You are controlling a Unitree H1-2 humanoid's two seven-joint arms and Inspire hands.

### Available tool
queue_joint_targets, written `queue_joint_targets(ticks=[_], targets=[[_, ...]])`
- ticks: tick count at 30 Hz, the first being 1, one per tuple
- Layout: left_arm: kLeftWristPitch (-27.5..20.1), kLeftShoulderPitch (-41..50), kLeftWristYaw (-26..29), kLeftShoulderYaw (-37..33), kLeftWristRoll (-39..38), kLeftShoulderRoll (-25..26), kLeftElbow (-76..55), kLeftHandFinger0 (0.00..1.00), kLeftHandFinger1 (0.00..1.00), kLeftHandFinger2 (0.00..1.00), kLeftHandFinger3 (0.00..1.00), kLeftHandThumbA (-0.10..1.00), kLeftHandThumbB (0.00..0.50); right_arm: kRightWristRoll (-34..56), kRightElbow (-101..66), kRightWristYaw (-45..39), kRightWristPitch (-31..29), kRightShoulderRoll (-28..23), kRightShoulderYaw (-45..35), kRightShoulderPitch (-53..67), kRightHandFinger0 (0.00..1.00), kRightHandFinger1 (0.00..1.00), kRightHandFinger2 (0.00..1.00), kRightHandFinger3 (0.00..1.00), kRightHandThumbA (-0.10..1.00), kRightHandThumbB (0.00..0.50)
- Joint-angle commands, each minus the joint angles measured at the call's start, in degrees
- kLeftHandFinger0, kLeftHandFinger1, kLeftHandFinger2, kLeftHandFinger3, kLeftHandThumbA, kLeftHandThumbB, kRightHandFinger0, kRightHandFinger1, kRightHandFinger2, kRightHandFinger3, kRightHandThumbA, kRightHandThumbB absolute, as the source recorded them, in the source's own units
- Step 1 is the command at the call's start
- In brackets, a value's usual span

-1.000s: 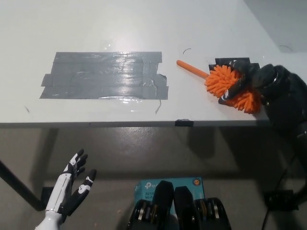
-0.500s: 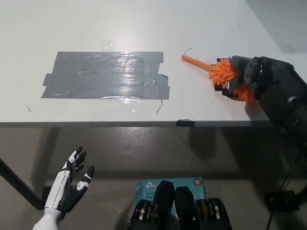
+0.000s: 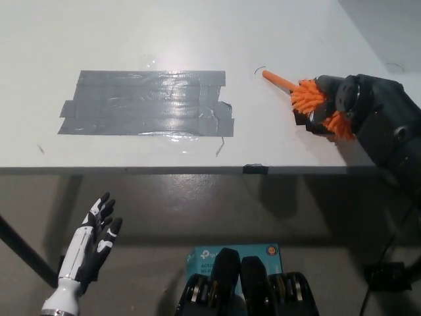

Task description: An orange duster is kept infront of the robot in the middle of the table and the robot extends its right arm to grab the duster, picks it up and hands it to a person

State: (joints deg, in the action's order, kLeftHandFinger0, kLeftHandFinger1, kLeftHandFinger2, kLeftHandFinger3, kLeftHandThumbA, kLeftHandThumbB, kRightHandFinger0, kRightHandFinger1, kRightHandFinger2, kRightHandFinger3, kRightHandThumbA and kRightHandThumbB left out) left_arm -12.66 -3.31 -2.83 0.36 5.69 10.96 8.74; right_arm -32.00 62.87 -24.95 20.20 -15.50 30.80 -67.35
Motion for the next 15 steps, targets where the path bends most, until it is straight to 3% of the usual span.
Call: queue_joint_targets(ticks=[1, 2, 3, 4, 5, 6, 7, 8, 12, 15], targets=[[-0.73, -0.84, -0.21, 0.61, -1.46, 0.19, -1.01, 1.0, 1.0, 1.0, 1.0, 0.84, 0.097, 8.72, -0.32, 5.51, -3.2, -2.23, -10.2, 4.5, 0.01, 0.32, 0.22, 0.75, -0.1, 0.189], [-0.66, -0.85, -0.21, 0.57, -1.42, 0.21, -1.01, 1.0, 1.0, 1.0, 1.0, 0.84, 0.098, 11.73, -0.41, 7.95, -3.79, -2.08, -14.62, 5.44, 0.0, 0.36, 0.25, 0.44, -0.1, 0.204], [-0.68, -0.86, -0.17, 0.56, -1.38, 0.2, -0.99, 1.0, 1.0, 1.0, 1.0, 0.84, 0.098, 13.44, -0.31, 9.19, -4.27, -1.95, -17.41, 5.95, 0.0, 0.36, 0.25, 0.44, -0.1, 0.204], [-0.93, -0.93, 0.0, 0.55, -1.21, 0.19, -0.79, 1.0, 1.0, 1.0, 1.0, 0.85, 0.108, 14.94, -0.44, 10.11, -4.84, -1.87, -20.38, 6.53, 0.05, 0.5, 0.5, 0.39, -0.1, 0.202], [-1.23, -1.0, 0.19, 0.55, -1.01, 0.17, -0.54, 1.0, 1.0, 1.0, 1.0, 0.85, 0.11, 16.62, -0.59, 11.02, -5.44, -1.83, -23.34, 7.13, 0.06, 0.57, 0.65, 0.39, -0.1, 0.19], [-1.21, -1.09, 0.24, 0.55, -0.89, 0.22, -0.54, 1.0, 1.0, 1.0, 1.0, 0.86, 0.11, 17.58, -0.45, 11.67, -5.43, -1.62, -25.56, 7.21, 0.09, 0.62, 0.82, 0.58, -0.1, 0.184], [-1.14, -1.25, 0.24, 0.59, -0.93, 0.27, -0.57, 1.0, 1.0, 1.0, 1.0, 0.86, 0.11, 19.85, -0.52, 12.25, -4.98, -1.3, -28.99, 7.21, 0.07, 0.59, 0.96, 0.79, -0.1, 0.195], [-1.25, -1.38, 0.24, 0.64, -1.05, 0.26, -0.48, 1.0, 1.0, 1.0, 1.0, 0.85, 0.101, 22.66, -1.06, 12.79, -4.59, -0.89, -33.07, 7.37, 0.04, 0.55, 0.98, 0.99, -0.1, 0.198], [-1.5, -1.7, 0.3, 0.64, -1.03, 0.24, -0.16, 1.0, 1.0, 1.0, 1.0, 0.84, 0.106, 32.02, -3.83, 13.41, -1.47, 0.79, -46.63, 7.6, 0.0, 0.52, 0.98, 1.0, -0.1, 0.164], [-1.45, -1.49, 0.24, 0.6, -1.02, 0.27, -0.32, 1.0, 1.0, 1.0, 1.0, 0.84, 0.107, 37.34, -6.12, 11.17, 0.13, 1.9, -53.44, 8.01, 0.0, 0.46, 0.88, 1.0, -0.1, 0.178]])
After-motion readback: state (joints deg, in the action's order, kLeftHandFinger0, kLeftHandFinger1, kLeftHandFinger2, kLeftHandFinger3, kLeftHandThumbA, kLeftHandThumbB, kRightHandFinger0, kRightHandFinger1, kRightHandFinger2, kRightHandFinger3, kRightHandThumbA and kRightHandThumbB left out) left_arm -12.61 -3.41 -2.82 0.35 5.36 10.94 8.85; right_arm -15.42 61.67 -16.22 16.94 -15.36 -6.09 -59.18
